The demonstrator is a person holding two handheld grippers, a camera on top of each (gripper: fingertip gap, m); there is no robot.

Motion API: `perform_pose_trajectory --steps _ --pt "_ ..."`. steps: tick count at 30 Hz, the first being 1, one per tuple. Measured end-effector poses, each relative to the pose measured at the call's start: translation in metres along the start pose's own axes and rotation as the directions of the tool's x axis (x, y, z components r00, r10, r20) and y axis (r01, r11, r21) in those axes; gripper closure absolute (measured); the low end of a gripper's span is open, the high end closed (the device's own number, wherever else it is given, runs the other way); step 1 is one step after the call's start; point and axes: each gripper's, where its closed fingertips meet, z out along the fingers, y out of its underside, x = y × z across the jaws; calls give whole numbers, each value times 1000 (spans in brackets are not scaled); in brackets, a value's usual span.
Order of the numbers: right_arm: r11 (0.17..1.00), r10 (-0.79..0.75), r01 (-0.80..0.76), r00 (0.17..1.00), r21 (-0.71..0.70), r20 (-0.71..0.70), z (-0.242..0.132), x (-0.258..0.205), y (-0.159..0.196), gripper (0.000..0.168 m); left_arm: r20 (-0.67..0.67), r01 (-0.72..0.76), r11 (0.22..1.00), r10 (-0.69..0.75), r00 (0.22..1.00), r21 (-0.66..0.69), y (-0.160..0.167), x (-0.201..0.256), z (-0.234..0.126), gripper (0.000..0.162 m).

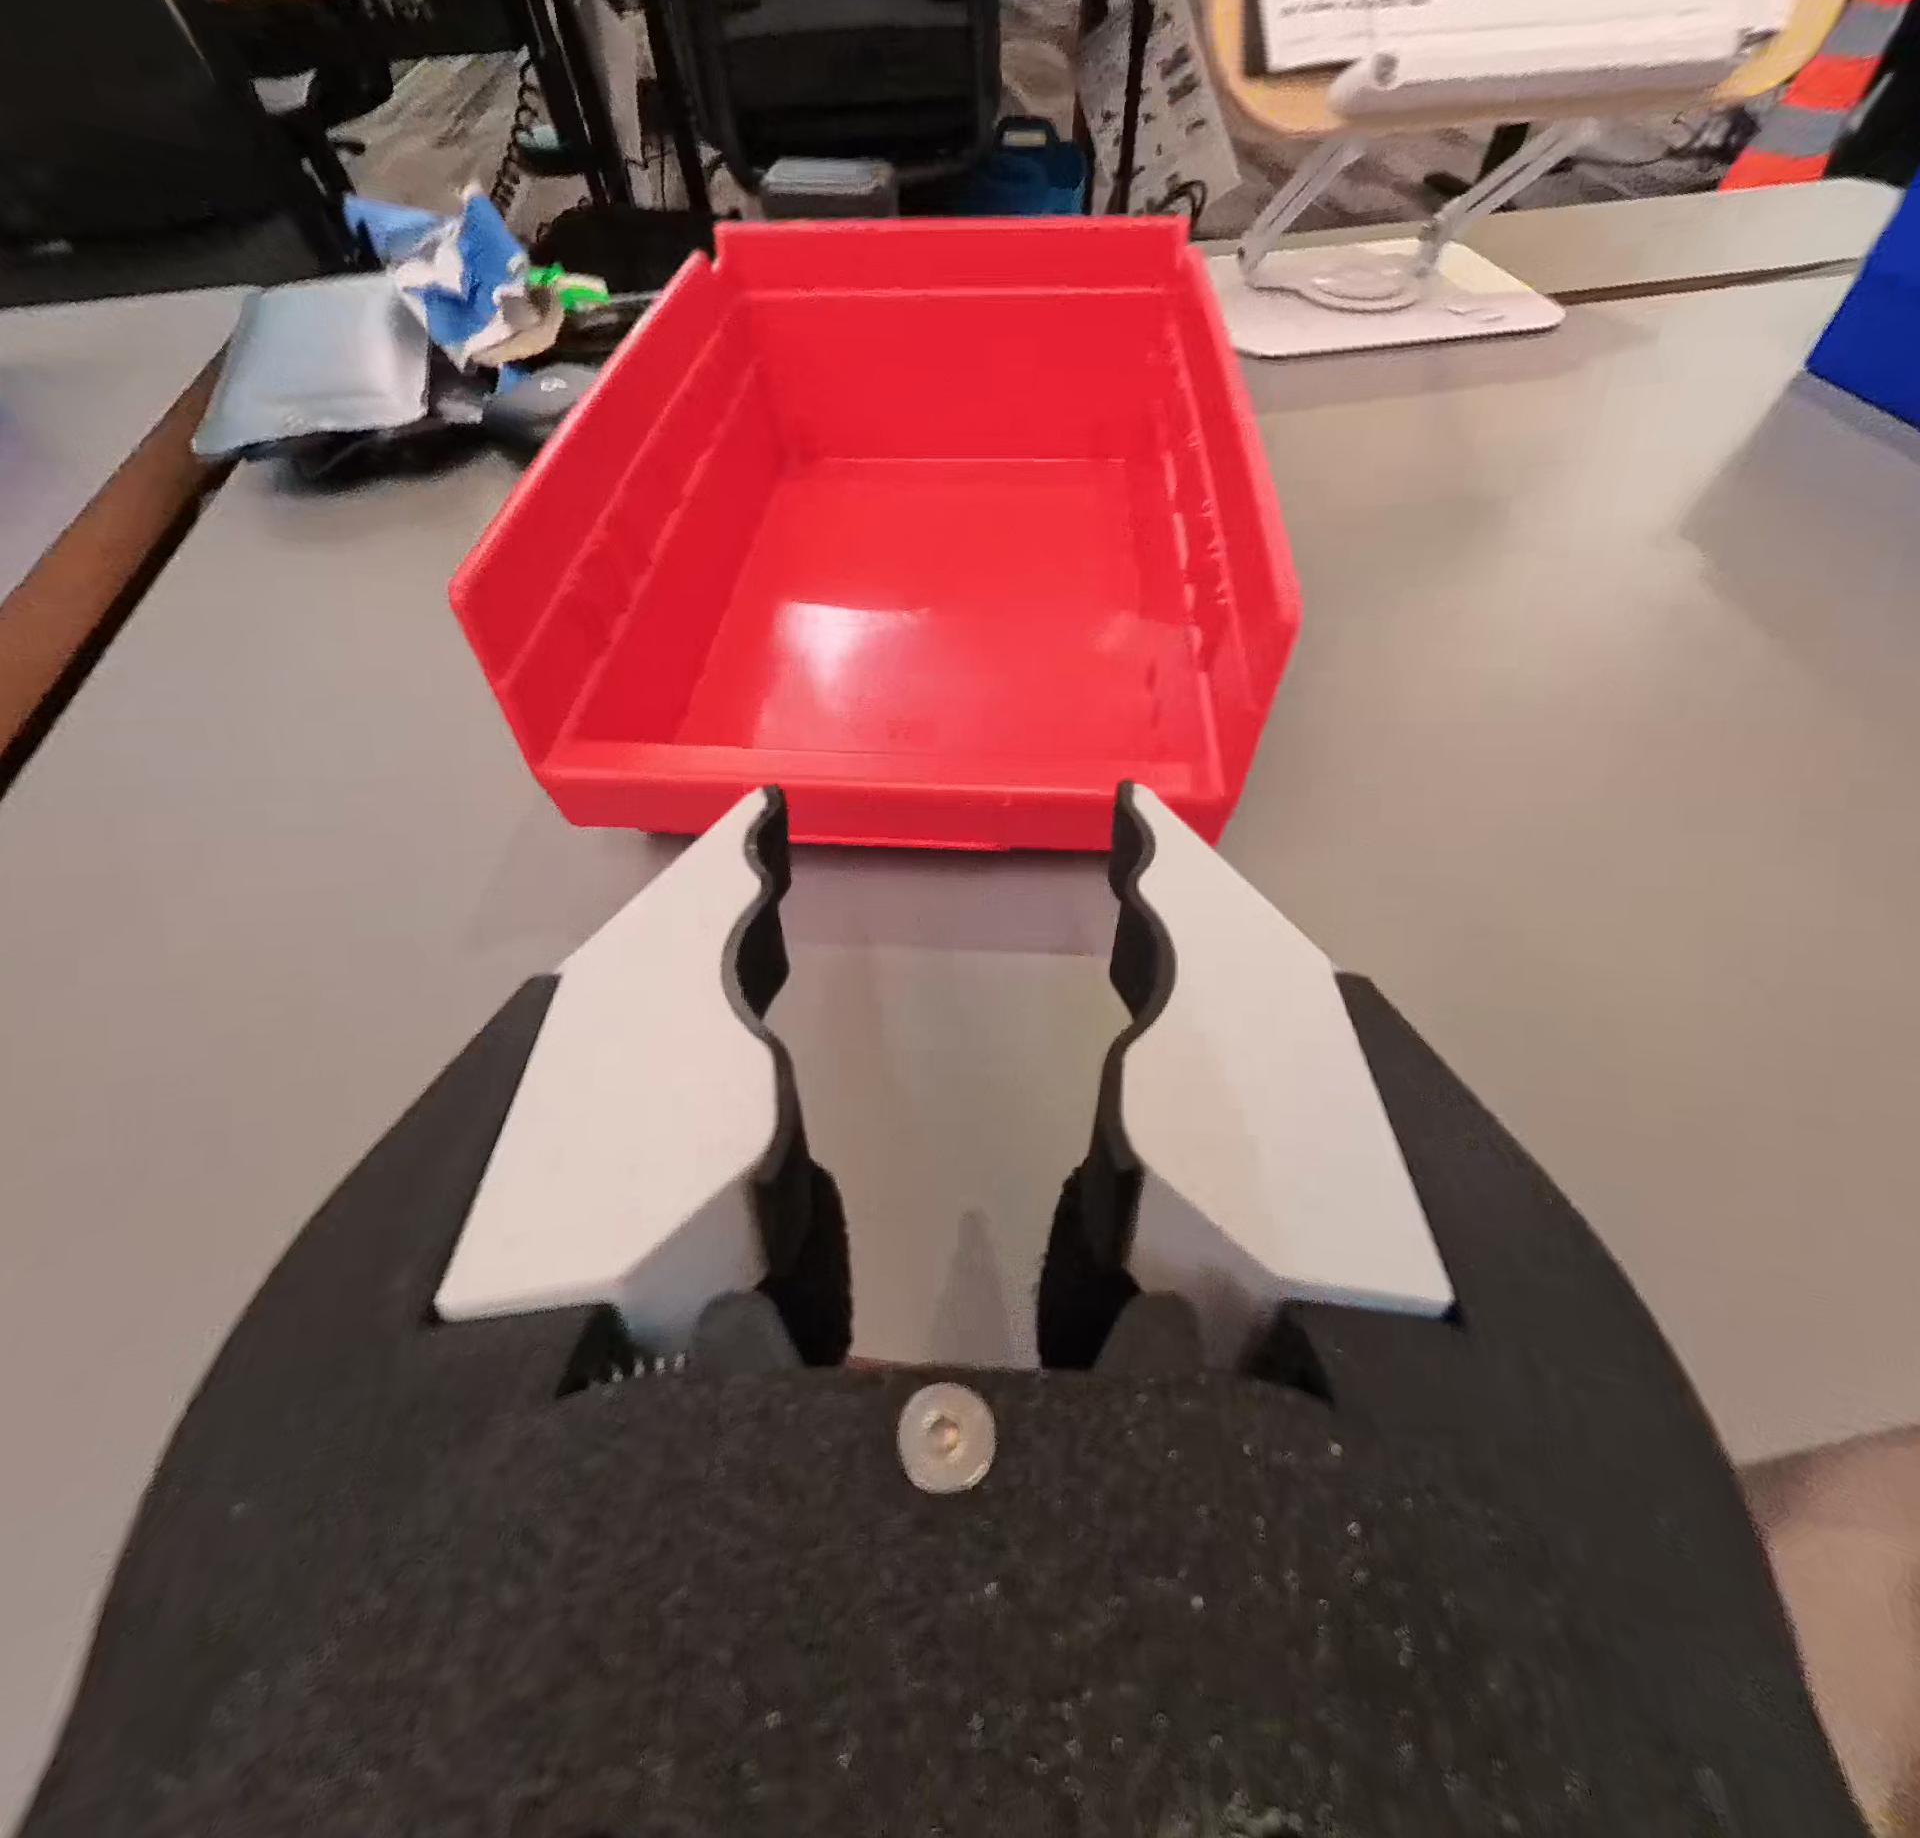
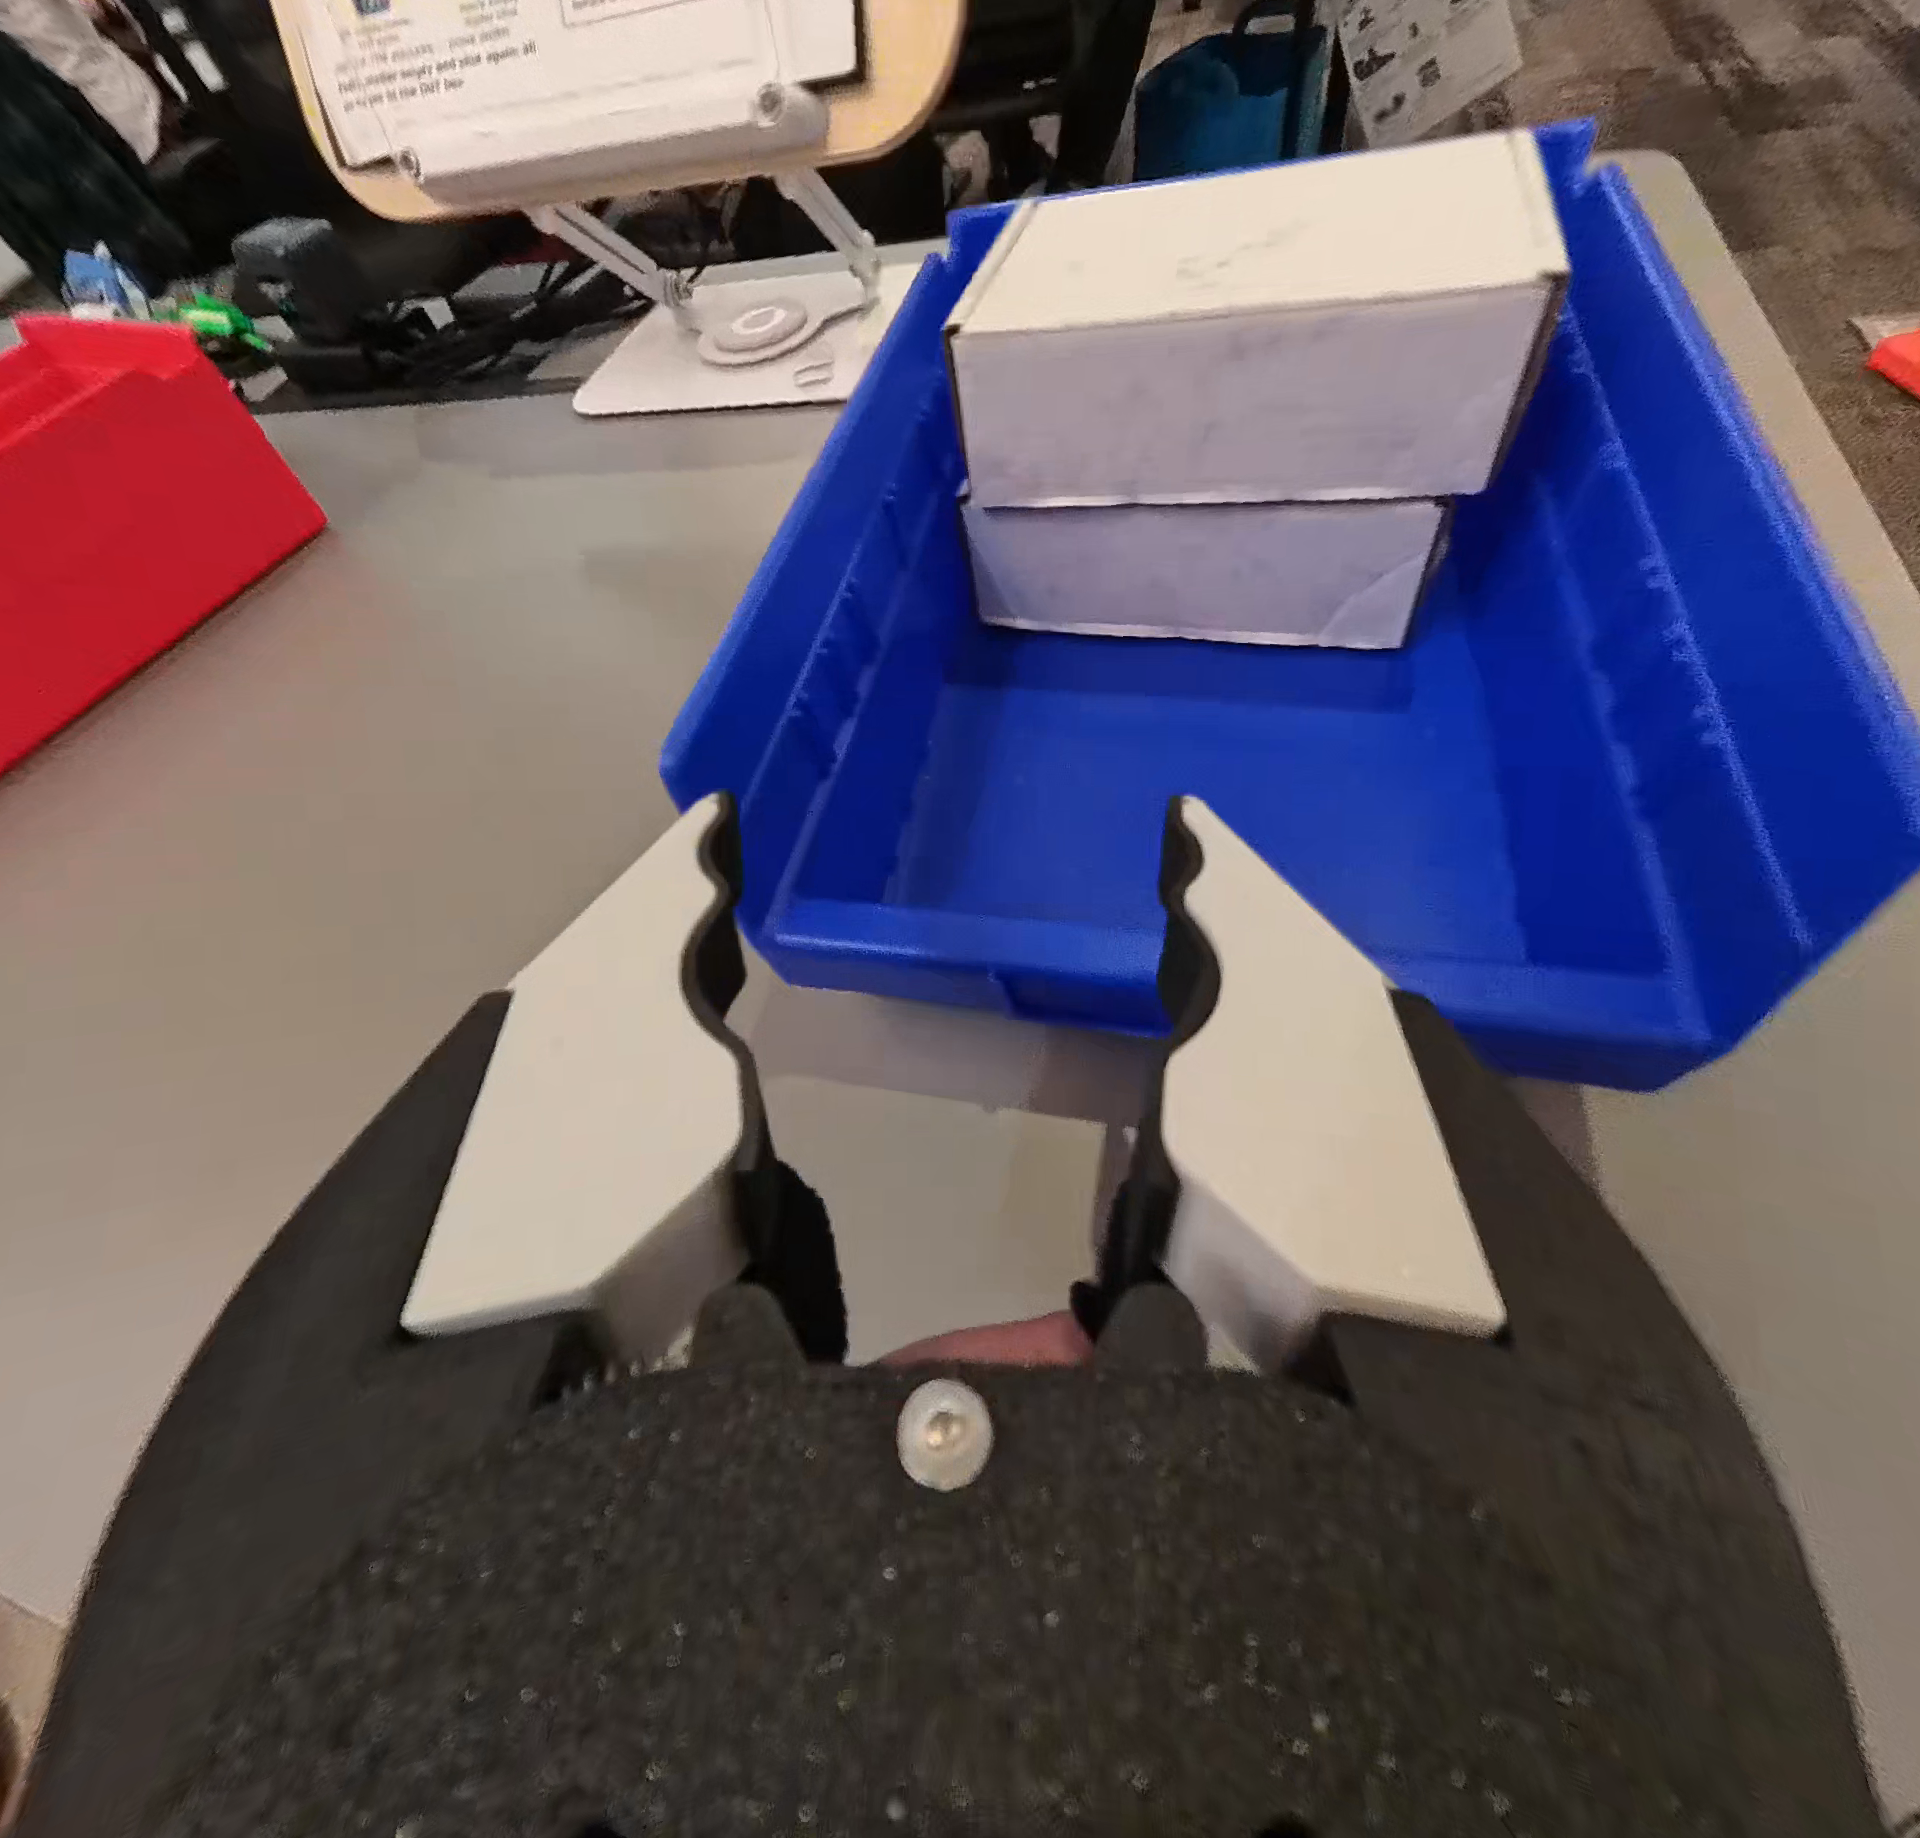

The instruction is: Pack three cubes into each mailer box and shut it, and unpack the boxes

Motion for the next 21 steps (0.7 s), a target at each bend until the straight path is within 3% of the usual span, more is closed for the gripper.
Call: perform_pose_trajectory --steps 4,14,18,21 --pt "998 67 -67 998 -21 -6 -4 10 9 91 12 15 998 -14 1000 -64 13 -7 16 102" --pt "997 -26 19 995 -75 -92 -18 26 26 94 4 8 999 -8 1000 -31 -2 5 30 96" --pt "999 -5 0 994 -42 -113 -27 33 22 94 41 -3 1000 2 999 23 -16 2 29 87" --pt "1000 17 -19 993 -17 -119 -36 31 16 94 55 -81 990 75 996 117 -45 21 19 84"
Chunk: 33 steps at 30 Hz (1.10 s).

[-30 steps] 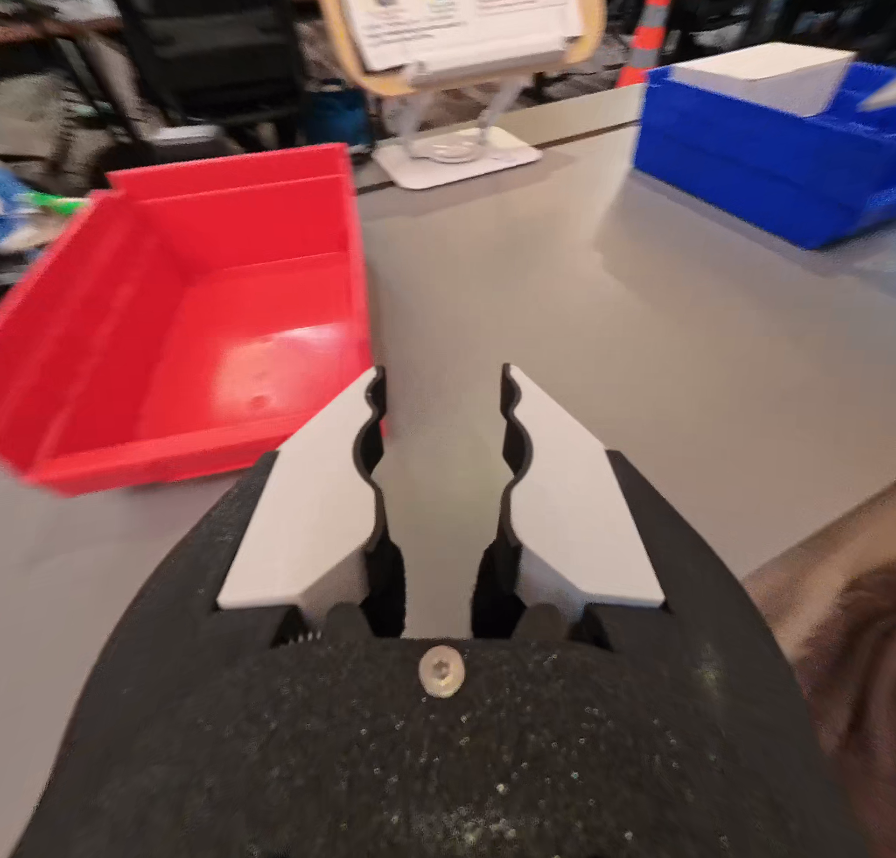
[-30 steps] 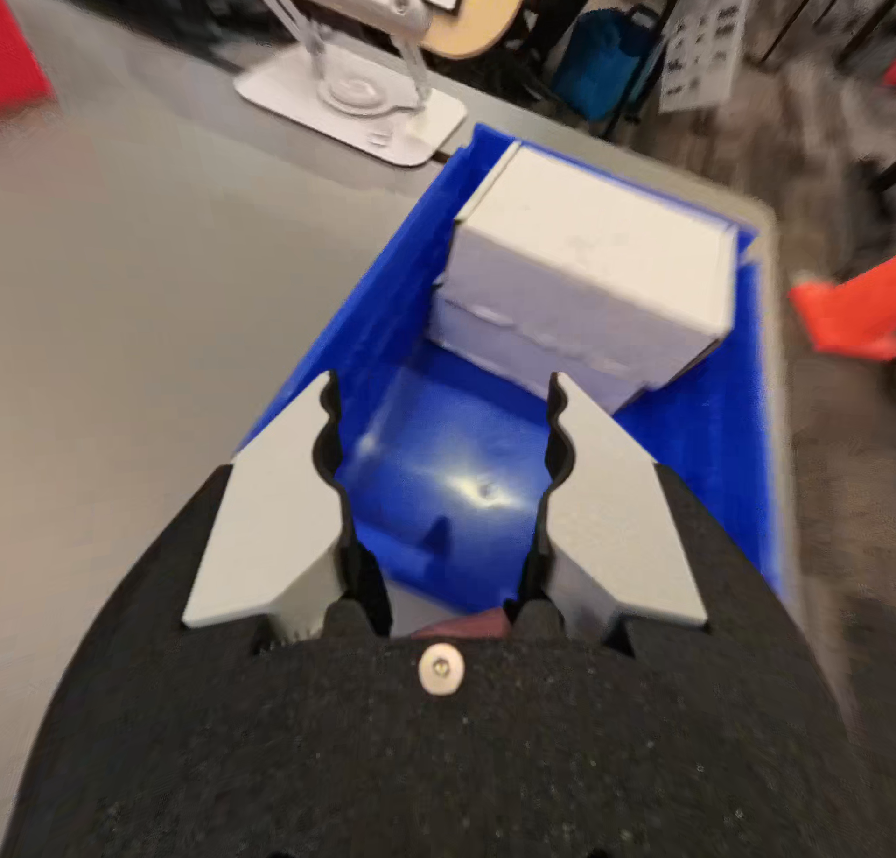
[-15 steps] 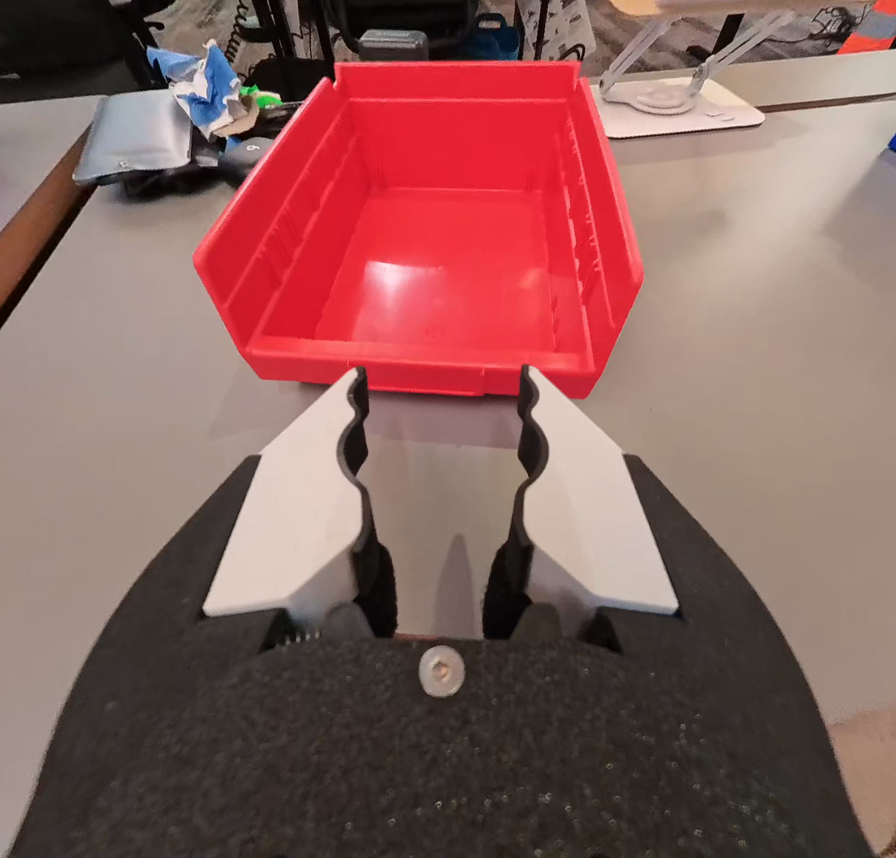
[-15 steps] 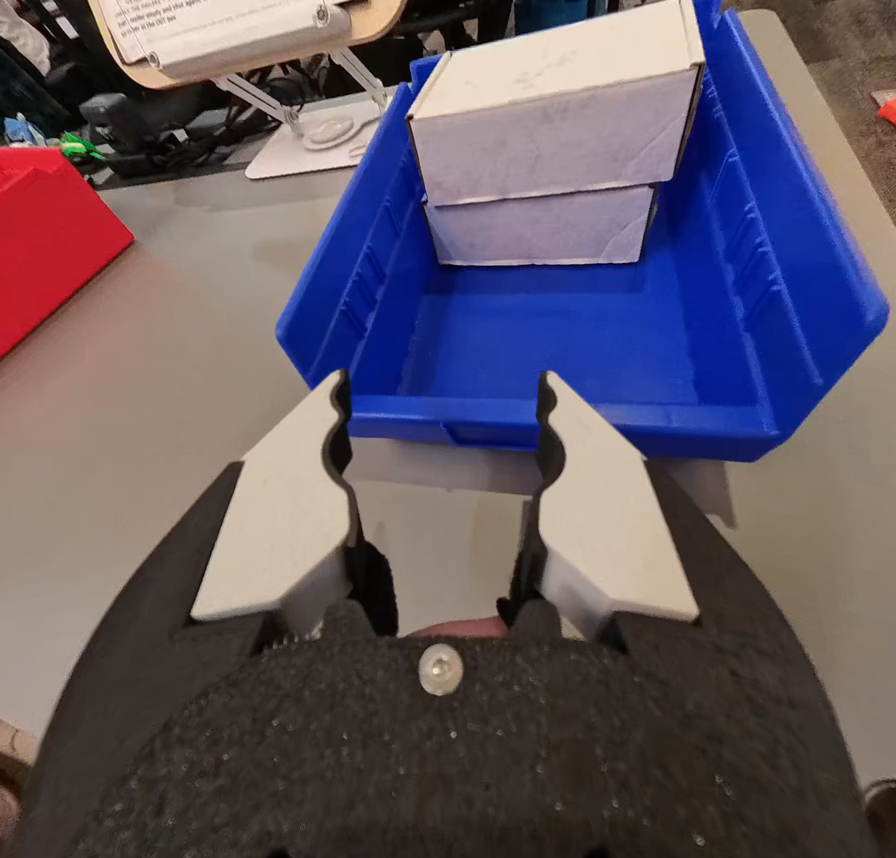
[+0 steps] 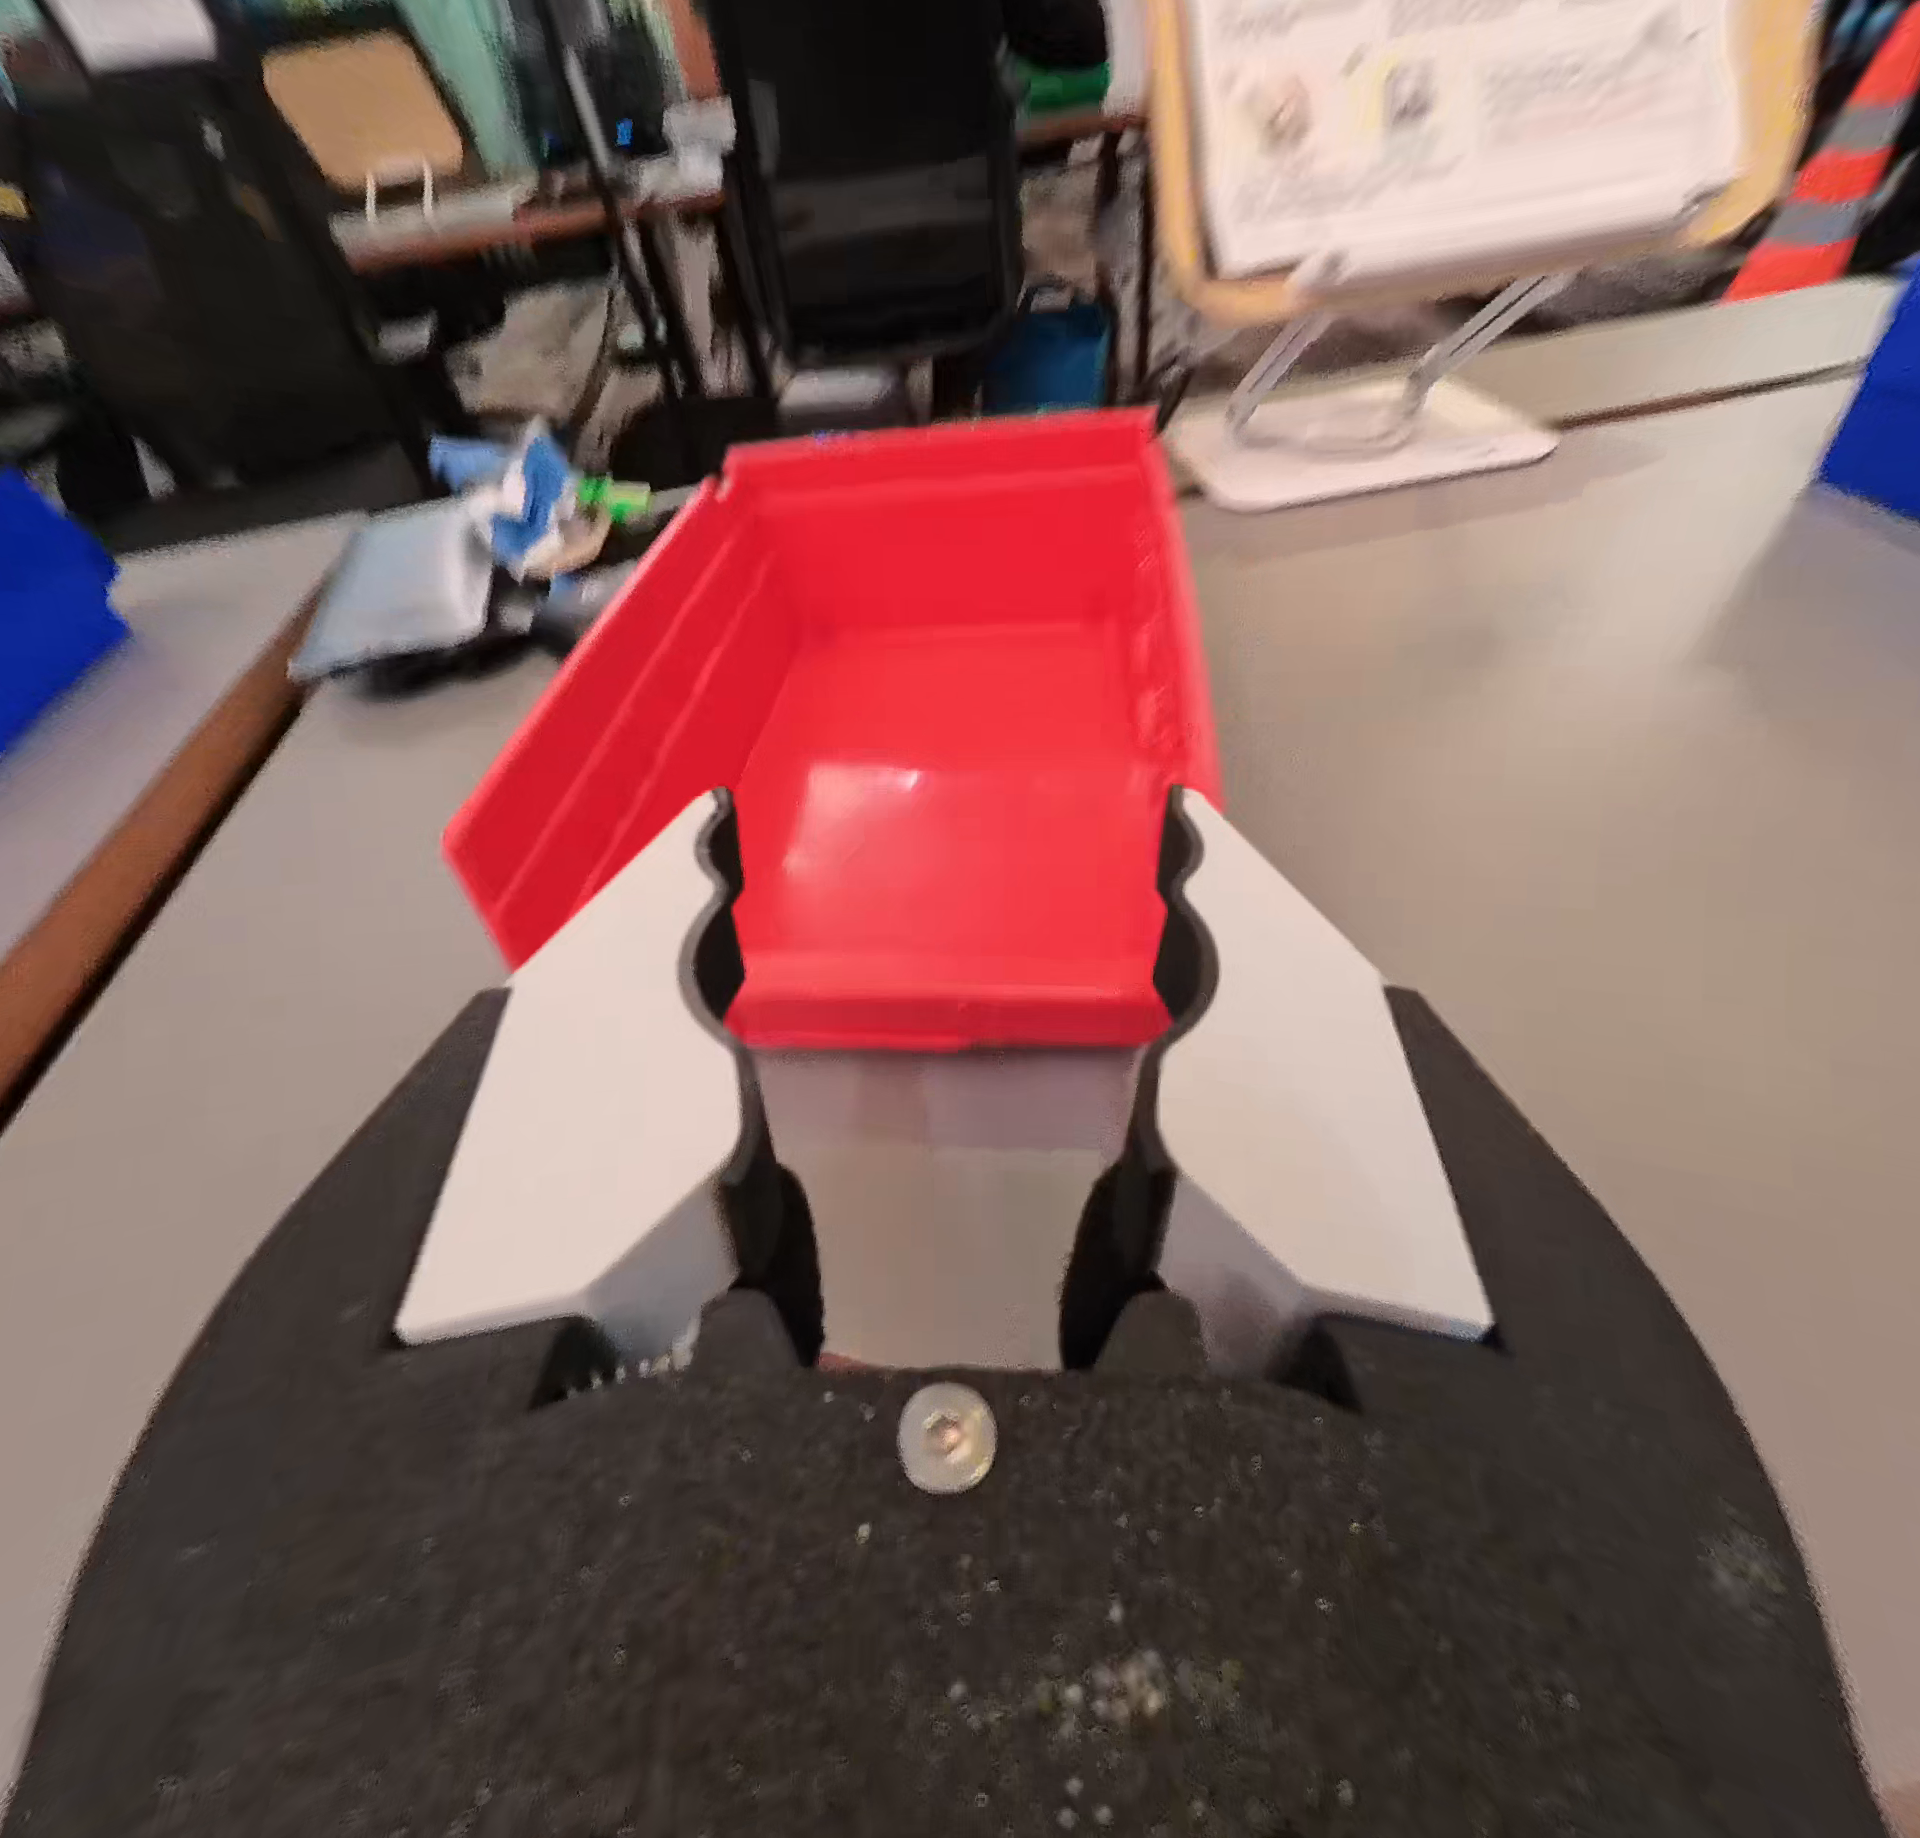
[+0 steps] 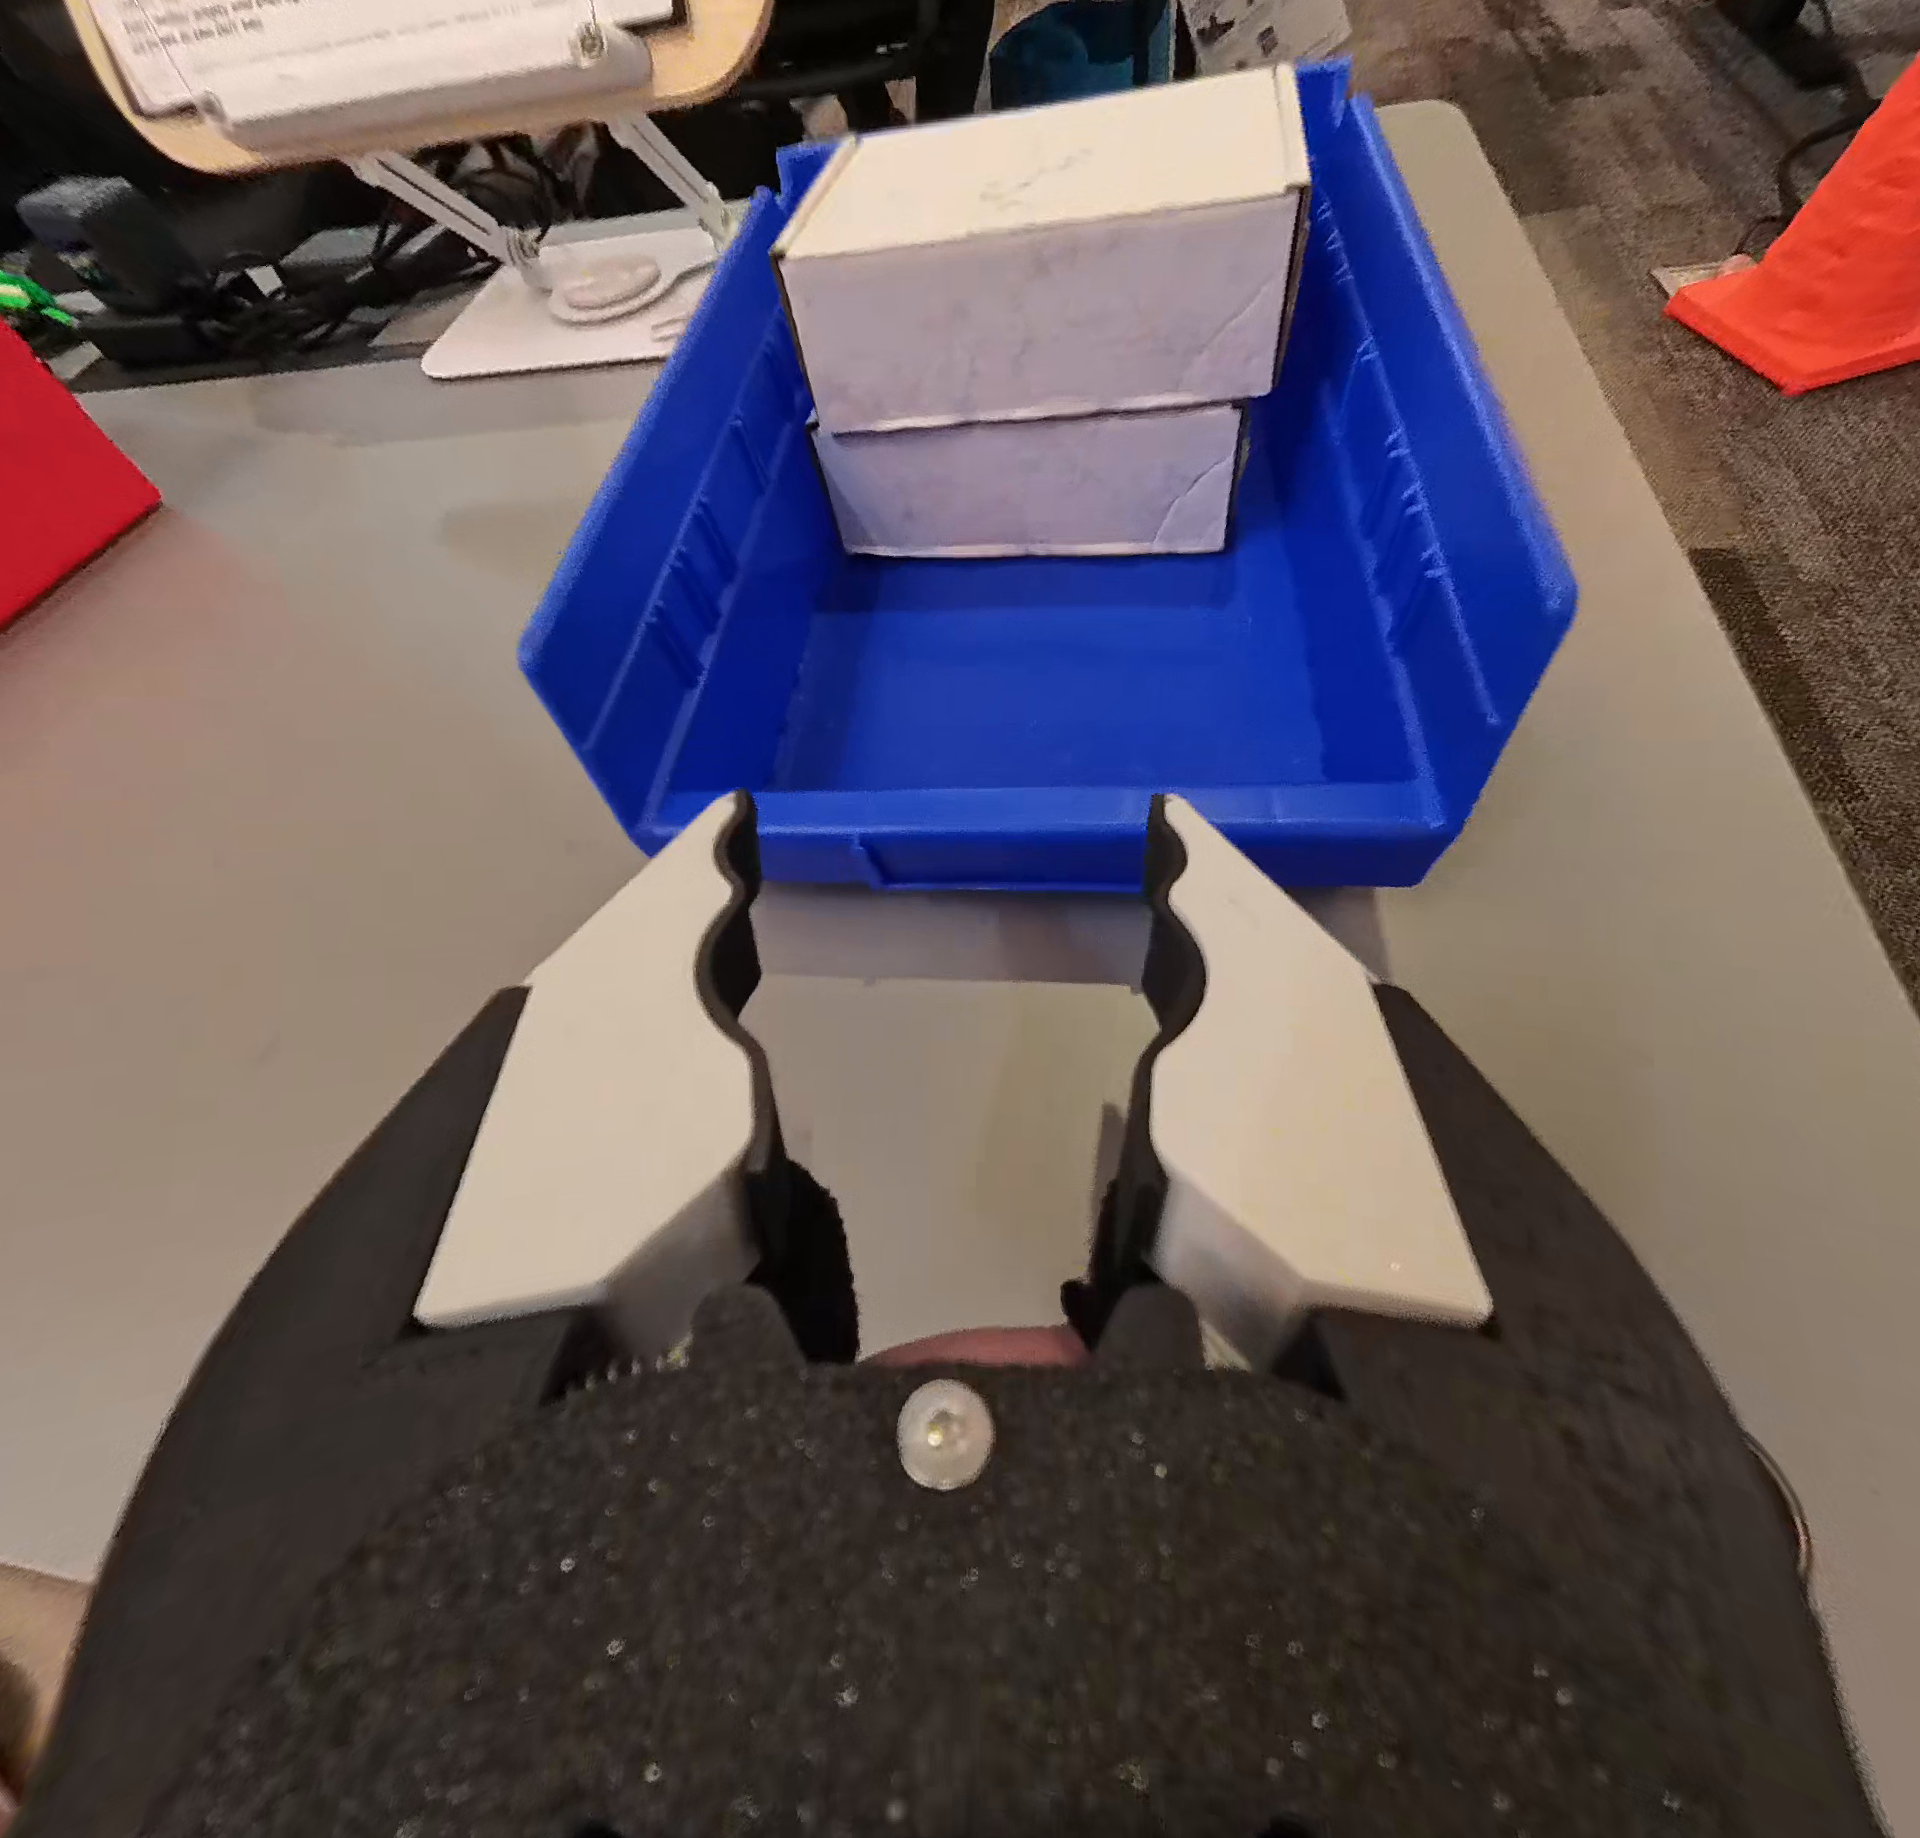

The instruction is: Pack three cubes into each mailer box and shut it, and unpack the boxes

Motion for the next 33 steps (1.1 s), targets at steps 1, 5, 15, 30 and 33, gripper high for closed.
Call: perform_pose_trajectory --steps 1,5,15,30,33 --pt "1000 10 -9 1000 16 -7 -5 -2 -4 94 -28 -10 998 11 1000 54 -17 18 -4 80" --pt "993 16 -15 1000 116 -6 -18 -20 -12 94 -345 45 987 12 939 155 -69 155 -11 79" --pt "971 -153 177 976 160 -153 -23 7 -24 97 -553 -106 994 102 827 26 -49 485 67 67" --pt "999 6 3 971 36 -237 8 69 -4 90 -418 -107 966 -1 908 -235 -9 503 153 149" --pt "999 46 -46 981 5 -189 27 55 3 91 -373 -121 963 24 928 -241 -7 489 149 156"
